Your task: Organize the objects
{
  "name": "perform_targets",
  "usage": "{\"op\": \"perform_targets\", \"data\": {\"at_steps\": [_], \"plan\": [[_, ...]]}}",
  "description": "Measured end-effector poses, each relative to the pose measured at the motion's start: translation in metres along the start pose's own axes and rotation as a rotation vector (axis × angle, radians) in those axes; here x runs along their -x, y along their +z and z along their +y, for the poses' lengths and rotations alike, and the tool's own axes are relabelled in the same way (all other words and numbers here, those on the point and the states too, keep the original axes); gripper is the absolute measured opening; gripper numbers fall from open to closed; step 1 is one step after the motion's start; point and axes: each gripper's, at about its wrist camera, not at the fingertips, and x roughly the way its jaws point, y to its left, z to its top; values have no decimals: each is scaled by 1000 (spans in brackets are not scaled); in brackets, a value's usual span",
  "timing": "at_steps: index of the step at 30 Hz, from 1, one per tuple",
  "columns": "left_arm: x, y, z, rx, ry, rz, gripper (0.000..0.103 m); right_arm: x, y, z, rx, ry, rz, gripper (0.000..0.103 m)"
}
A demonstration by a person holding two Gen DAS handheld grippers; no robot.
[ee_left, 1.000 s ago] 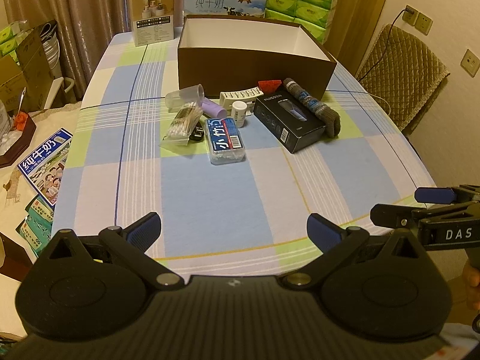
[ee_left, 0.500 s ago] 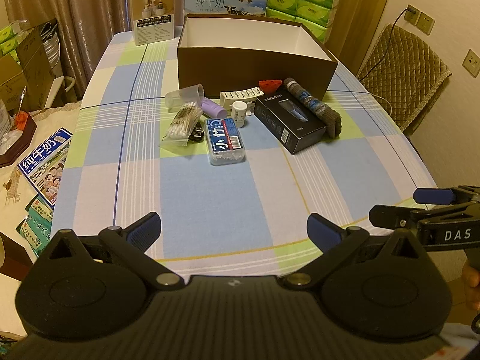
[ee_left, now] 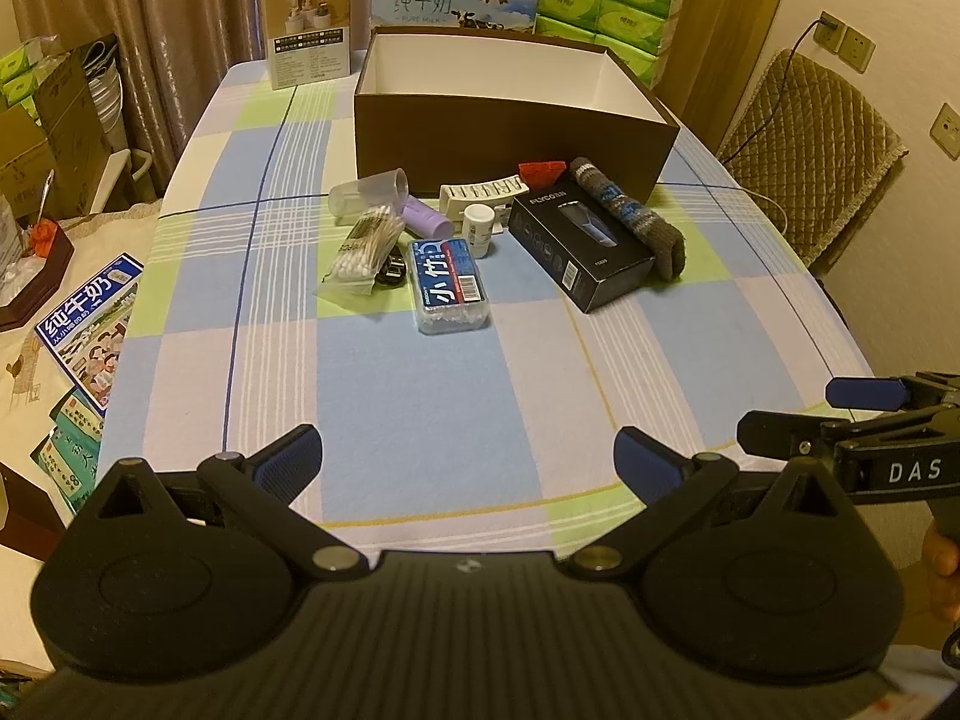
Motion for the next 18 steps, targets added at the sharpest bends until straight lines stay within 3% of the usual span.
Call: {"op": "perform_targets", "data": {"at_steps": [18], "plan": [[-13,13,-7,20,14,10,102,-9,16,-17,15,25,10,101]]}}
